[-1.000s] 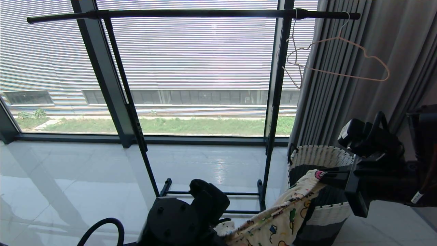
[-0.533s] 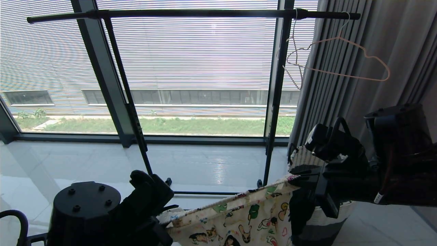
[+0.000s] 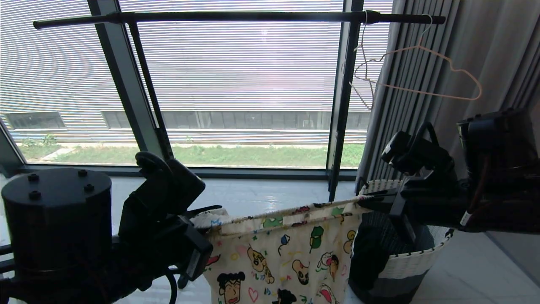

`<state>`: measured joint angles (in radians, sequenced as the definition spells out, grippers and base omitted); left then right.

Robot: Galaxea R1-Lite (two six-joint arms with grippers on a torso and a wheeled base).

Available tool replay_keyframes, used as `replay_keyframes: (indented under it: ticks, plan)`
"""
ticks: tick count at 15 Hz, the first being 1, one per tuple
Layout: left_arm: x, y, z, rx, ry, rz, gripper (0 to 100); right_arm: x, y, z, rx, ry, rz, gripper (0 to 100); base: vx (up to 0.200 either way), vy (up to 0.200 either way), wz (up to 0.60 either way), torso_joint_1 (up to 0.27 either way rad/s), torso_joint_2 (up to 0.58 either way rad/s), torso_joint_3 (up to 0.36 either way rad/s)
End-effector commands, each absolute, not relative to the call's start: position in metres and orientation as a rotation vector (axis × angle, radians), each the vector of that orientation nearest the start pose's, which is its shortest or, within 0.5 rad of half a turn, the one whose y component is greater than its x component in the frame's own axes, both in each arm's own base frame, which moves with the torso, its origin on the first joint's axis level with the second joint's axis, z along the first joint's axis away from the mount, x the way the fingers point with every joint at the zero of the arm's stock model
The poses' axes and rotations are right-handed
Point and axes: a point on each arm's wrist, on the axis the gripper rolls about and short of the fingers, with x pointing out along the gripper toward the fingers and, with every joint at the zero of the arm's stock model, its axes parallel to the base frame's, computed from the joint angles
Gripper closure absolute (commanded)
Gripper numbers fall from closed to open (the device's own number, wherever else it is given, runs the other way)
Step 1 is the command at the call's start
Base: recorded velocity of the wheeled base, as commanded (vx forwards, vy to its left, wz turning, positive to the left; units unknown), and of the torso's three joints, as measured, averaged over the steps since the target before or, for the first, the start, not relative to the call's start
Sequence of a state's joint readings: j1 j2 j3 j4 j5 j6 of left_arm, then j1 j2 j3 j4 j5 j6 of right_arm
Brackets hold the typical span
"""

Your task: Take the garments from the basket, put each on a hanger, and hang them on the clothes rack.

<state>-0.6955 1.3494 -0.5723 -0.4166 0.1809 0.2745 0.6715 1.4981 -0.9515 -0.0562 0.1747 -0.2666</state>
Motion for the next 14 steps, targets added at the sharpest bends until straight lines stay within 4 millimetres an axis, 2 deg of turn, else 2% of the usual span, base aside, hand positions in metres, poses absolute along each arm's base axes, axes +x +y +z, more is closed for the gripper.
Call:
replay_keyframes:
  ticks: [1, 3, 4, 6, 8, 10, 12, 14]
  plan:
    - [0.181, -0.145, 0.235, 0.408, 0.225, -0.551, 100, 0.217, 0.156, 0.263, -0.332, 0.273, 0.823, 100, 0.0, 0.0, 0.0, 0.0, 0.0, 0.0]
    - [0.182, -0.147, 0.27, 0.393, 0.212, -0.59, 100, 0.221, 0.15, 0.293, -0.317, 0.226, 0.793, 100, 0.0, 0.0, 0.0, 0.0, 0.0, 0.0]
    - [0.181, -0.147, 0.281, 0.384, 0.194, -0.611, 100, 0.219, 0.147, 0.305, -0.312, 0.202, 0.786, 100, 0.0, 0.0, 0.0, 0.0, 0.0, 0.0]
    - [0.179, -0.148, 0.285, 0.39, 0.186, -0.622, 100, 0.211, 0.142, 0.315, -0.308, 0.182, 0.784, 100, 0.0, 0.0, 0.0, 0.0, 0.0, 0.0]
    - [0.179, -0.151, 0.28, 0.468, 0.175, -0.643, 100, 0.198, 0.134, 0.309, -0.312, 0.202, 0.786, 100, 0.0, 0.0, 0.0, 0.0, 0.0, 0.0]
    - [0.191, -0.162, 0.283, 0.58, 0.077, -0.679, 100, 0.165, 0.119, 0.304, -0.316, 0.195, 0.814, 100, 0.0, 0.0, 0.0, 0.0, 0.0, 0.0]
    - [0.208, -0.179, 0.292, 0.557, -0.023, -0.724, 100, 0.125, 0.107, 0.303, -0.328, 0.199, 0.893, 100, 0.0, 0.0, 0.0, 0.0, 0.0, 0.0]
    - [0.221, -0.194, 0.303, 0.535, -0.061, -0.728, 100, 0.094, 0.098, 0.303, -0.351, 0.223, 0.986, 100, 0.0, 0.0, 0.0, 0.0, 0.0, 0.0]
